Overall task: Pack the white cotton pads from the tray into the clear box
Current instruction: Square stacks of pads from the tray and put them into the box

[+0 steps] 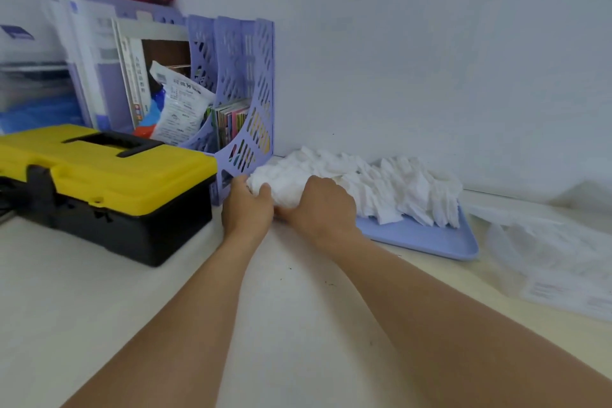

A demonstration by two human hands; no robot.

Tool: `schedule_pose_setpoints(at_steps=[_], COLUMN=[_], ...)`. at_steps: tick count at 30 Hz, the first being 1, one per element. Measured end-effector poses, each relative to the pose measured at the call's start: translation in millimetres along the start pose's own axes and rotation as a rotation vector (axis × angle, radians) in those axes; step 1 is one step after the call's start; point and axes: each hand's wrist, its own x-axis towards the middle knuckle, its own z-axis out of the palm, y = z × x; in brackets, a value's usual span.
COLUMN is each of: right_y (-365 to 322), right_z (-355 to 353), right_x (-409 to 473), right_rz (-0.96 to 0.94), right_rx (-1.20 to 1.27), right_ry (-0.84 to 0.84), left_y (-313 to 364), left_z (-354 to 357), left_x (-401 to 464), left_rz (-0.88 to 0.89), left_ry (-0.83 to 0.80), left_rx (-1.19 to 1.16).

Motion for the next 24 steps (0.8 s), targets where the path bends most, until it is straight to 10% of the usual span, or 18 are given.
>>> schedule_pose_setpoints(at_steps=[14,20,24], right_y=[4.3,30.0,61.5], right_z=[-12.5,-59.0,-109.1], right_x=[7.7,-6.7,-22.2], right_rz=[-0.229,-0.097,0.065], right_rx=[-0.173,0.41,0.907], right_ry=[0.025,0.296,0.171], left_y=[-6.2,-5.9,-2.9], left_z=[-2.9,-4.6,-8.7], left_x=[-1.8,-2.3,-7.6], left_rz=[0.079,0.117,0.099], left_ry=[-0.022,-0.023,0.024], left_rx=[0.015,0.045,0.097])
